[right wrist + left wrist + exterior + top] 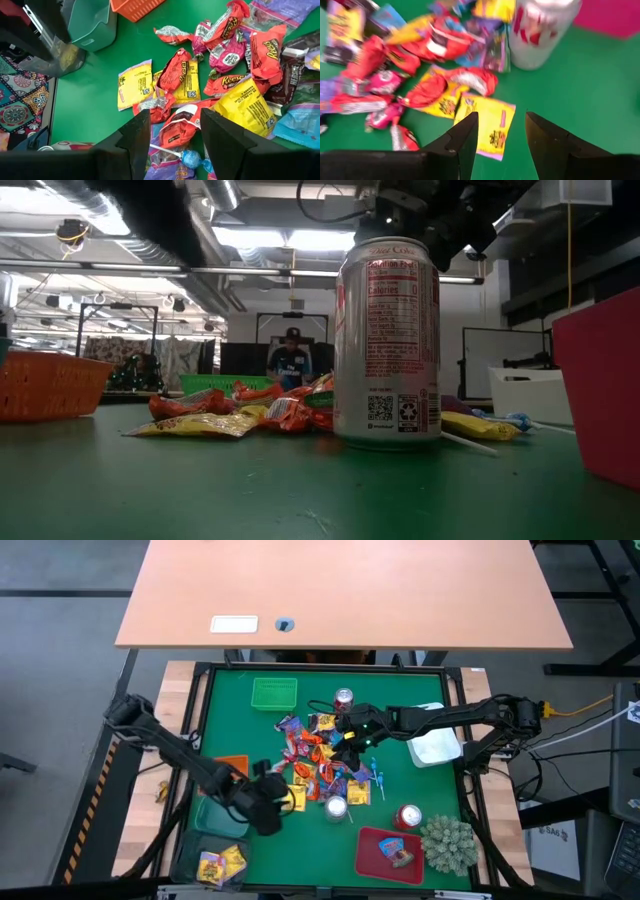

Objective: Sort candy
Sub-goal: Put the yellow candy into the black bin

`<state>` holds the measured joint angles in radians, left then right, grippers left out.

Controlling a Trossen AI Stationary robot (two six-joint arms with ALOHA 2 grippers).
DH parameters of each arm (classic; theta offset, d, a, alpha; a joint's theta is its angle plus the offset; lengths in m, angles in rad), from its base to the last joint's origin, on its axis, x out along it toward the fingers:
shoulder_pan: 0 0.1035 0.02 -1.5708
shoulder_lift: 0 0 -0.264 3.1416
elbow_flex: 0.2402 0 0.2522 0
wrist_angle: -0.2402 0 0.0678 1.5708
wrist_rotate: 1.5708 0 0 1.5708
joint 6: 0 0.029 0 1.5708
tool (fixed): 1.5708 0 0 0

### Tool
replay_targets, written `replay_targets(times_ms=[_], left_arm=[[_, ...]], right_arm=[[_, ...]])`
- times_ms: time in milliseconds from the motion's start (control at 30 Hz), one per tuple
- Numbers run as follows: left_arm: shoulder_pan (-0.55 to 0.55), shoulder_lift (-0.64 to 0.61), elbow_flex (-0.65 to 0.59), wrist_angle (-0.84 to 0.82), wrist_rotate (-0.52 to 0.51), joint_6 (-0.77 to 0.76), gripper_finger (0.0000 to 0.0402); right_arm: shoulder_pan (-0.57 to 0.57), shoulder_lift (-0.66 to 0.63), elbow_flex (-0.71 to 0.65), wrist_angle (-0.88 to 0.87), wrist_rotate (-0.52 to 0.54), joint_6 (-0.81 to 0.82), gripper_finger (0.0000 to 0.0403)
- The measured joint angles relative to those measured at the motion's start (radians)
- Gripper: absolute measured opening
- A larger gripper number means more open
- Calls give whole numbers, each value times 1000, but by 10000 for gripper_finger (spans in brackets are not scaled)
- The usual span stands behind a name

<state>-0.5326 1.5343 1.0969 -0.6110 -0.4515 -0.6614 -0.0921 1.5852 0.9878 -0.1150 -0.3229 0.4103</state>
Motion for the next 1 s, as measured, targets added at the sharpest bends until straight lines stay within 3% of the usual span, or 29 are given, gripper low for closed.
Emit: replay_targets(times_ms=[367,567,767,1000], left_arm=[[80,197,0,67,125,146,151],[127,280,0,125,199,149,151],[160,323,1,131,253,148,151],[171,332,2,129,287,149,137]], right_arm=[[0,0,0,0,0,0,172],[0,0,0,0,0,0,172],[0,0,0,0,-7,0,172],[0,-28,0,-24,-99,-1,172]])
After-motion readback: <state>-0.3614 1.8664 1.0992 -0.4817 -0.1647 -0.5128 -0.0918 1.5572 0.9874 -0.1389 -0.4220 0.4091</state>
